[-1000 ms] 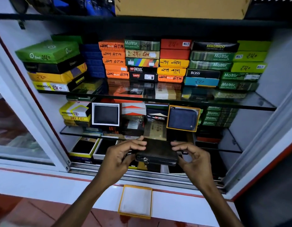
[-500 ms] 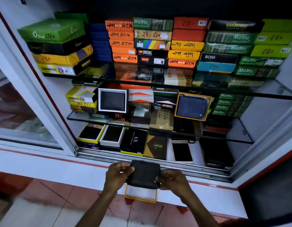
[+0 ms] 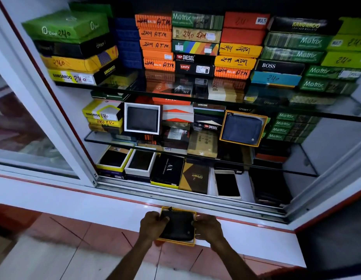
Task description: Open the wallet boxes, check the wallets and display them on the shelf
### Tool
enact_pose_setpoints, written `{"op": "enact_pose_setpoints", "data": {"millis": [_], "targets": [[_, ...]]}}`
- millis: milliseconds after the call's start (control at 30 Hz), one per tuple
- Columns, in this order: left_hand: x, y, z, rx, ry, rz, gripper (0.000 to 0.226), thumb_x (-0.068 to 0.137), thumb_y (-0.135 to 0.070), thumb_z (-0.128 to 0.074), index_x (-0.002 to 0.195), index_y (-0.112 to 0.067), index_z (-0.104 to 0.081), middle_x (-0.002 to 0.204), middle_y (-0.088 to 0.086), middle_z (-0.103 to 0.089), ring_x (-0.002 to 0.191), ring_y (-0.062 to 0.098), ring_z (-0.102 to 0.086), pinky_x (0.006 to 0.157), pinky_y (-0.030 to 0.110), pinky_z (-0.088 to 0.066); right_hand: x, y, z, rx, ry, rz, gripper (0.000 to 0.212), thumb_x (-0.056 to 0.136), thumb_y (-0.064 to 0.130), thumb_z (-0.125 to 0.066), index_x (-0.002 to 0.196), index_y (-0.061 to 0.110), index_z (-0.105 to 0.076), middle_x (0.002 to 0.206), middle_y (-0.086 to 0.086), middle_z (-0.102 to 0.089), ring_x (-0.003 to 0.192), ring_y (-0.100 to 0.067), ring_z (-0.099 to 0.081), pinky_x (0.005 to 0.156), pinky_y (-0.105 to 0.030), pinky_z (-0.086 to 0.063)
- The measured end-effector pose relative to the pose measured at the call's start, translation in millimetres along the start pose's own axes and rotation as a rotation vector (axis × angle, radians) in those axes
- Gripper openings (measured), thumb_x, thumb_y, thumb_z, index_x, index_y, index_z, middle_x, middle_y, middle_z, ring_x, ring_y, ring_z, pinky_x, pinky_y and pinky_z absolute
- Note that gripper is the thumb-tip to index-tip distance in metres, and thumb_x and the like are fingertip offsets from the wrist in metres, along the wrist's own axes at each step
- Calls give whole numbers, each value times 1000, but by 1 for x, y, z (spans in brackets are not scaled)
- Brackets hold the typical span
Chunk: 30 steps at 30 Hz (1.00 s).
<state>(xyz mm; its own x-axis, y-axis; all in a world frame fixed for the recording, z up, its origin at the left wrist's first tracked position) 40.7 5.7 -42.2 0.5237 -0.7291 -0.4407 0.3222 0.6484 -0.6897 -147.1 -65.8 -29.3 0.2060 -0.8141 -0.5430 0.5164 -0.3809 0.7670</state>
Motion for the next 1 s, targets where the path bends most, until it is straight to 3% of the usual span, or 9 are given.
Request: {"op": "enact_pose_setpoints", "data": {"millis": [133,200,267,400,467,600,767,900,1000], "targets": [[-18,-23,18,-130,-160,-80,26,84,-32,-68,100,-12,-74,99,1,-75,97,21,-68,84,28,-50,-13,16,13,138,-12,47,3,82,12,-71,82,12,-74,90,-15,-75,77,-27,-72,71,-39,-62],[-31,-48,32,-207,-256,-162,24,83,-34,-69,98,-16,-74,91,-4,-74,90,17,-69,74,23,-48,-22,37,25,193,-82,128,7,83,12,-70,89,9,-73,93,-15,-76,81,-28,-74,65,-36,-62],[-41,-78,48,-263,-317,-248,23,83,-36,-69,98,-20,-73,88,-7,-74,85,11,-69,69,19,-48,-30,65,40,229,-148,239,8,84,13,-70,92,12,-73,92,-10,-76,82,-25,-74,69,-36,-62],[-36,-144,76,-444,-346,-401,31,84,-34,-68,111,-20,-69,99,-9,-74,94,5,-68,85,27,-55,-29,137,72,296,-249,448,18,83,13,-71,101,15,-71,93,-2,-76,87,-15,-70,87,-34,-56],[-25,-176,87,-463,-363,-472,33,85,-30,-68,116,-21,-68,100,-8,-73,94,5,-67,82,24,-54,-22,172,84,293,-287,517,25,84,14,-71,109,14,-69,94,2,-73,86,-10,-69,85,-29,-55],[11,-223,91,-496,-269,-509,40,82,-22,-66,122,-20,-64,102,-7,-74,95,6,-70,85,26,-56,4,217,98,246,-313,537,42,85,21,-70,125,15,-61,88,11,-68,81,-6,-68,82,-29,-56],[55,-248,89,-414,-159,-440,40,72,-27,-65,112,-28,-66,96,-12,-74,97,12,-68,93,33,-53,27,241,97,197,-321,522,48,86,19,-69,131,11,-55,99,2,-66,99,-19,-68,90,-32,-53],[88,-244,86,-378,-68,-410,69,63,-42,-63,131,-36,-52,123,-7,-68,115,16,-62,104,41,-49,40,243,96,148,-288,538,58,84,19,-71,137,12,-50,130,-4,-64,118,-20,-62,103,-38,-51],[65,-246,90,-304,-153,-460,78,68,-40,-66,141,-31,-42,142,-4,-55,130,19,-52,111,40,-42,34,235,97,104,-284,569,63,84,16,-71,142,11,-44,140,-4,-57,123,-16,-57,102,-27,-47]]}}
Point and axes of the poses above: each hand's wrist, its own x-axis towards the middle knuckle, its own z-axis out of the back of the hand, y = z × x, the point moved 1 cm from there along x, towards the middle knuckle
